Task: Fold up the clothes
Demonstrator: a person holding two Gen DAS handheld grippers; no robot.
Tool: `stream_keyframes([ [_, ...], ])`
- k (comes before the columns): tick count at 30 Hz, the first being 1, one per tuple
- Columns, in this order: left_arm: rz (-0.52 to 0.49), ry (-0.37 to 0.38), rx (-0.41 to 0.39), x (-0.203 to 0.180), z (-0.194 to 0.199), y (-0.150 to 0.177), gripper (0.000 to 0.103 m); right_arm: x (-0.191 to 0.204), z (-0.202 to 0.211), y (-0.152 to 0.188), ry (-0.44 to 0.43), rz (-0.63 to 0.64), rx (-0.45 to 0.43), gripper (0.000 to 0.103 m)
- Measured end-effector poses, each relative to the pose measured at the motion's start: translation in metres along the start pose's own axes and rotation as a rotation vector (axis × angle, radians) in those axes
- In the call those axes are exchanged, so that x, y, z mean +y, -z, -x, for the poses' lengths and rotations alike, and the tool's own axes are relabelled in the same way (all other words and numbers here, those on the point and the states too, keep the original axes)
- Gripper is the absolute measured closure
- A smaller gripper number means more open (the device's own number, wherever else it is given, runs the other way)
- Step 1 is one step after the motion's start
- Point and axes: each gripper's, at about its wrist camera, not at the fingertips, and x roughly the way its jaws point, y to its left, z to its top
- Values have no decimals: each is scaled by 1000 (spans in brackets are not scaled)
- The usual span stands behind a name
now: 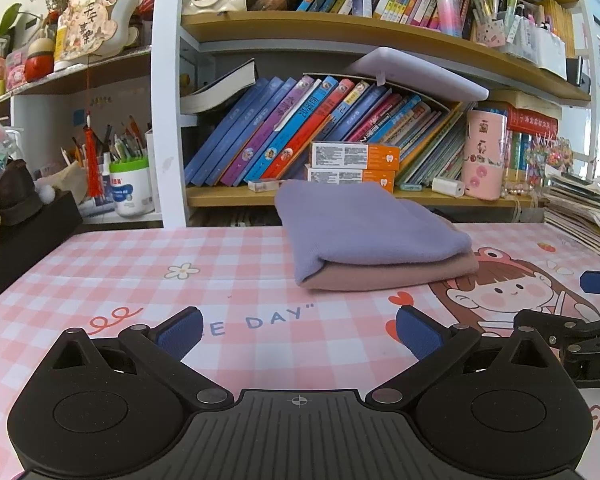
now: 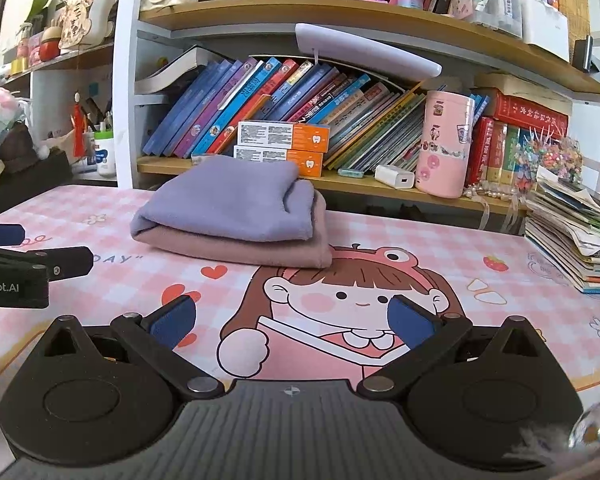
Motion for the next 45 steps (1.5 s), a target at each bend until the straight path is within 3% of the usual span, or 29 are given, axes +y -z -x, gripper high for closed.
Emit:
stream_keyframes([
  [45,-21,18,19,-4,-2,0,0,1,-5,0,-23,1,15,0],
])
